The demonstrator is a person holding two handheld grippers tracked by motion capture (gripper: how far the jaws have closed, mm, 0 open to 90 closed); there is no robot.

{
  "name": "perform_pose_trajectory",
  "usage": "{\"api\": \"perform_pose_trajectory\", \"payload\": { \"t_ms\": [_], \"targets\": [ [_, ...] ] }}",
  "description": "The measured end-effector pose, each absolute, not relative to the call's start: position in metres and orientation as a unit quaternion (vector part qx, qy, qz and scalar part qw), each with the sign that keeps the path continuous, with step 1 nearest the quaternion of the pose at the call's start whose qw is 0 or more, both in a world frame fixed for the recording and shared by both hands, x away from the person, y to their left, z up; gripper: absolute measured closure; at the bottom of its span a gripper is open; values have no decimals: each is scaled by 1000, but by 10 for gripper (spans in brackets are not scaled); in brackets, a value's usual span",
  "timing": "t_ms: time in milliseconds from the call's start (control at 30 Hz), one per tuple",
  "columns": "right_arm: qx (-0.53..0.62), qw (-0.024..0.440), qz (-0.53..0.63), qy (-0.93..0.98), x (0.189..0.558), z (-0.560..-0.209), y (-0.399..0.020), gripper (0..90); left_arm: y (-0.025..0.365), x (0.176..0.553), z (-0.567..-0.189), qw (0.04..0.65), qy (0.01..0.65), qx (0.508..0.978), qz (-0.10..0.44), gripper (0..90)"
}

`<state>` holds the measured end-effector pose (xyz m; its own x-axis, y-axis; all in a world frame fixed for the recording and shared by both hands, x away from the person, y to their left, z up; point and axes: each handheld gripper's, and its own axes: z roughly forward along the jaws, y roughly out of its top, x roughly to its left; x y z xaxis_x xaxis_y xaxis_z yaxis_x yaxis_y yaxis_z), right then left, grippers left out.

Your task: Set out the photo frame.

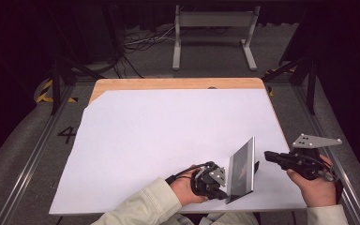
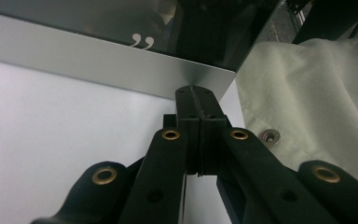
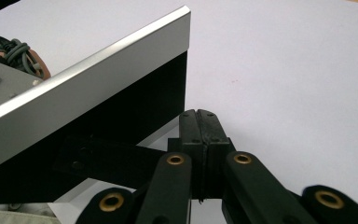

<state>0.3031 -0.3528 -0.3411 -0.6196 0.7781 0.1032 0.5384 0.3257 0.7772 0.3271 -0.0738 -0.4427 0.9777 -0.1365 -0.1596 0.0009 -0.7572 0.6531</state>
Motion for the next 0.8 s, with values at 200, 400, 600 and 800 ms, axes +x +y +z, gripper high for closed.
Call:
{"api": "perform_pose_trajectory", "payload": {
  "t_ms": [200, 400, 600, 800],
  "targets": [
    [411, 146, 411, 800, 303, -340, -353, 900, -85, 321, -442, 345, -46, 932, -102, 900],
    [410, 145, 412, 801, 304, -341, -352, 900, -97, 319, -442, 342, -56, 932, -104, 900],
    [414, 145, 414, 798, 303, -340, -354, 900, -108, 319, -444, 353, -55, 927, -110, 900],
    [422, 148, 416, 792, 302, -339, -357, 899, -102, 320, -441, 357, -52, 927, -102, 900]
  ]
}}
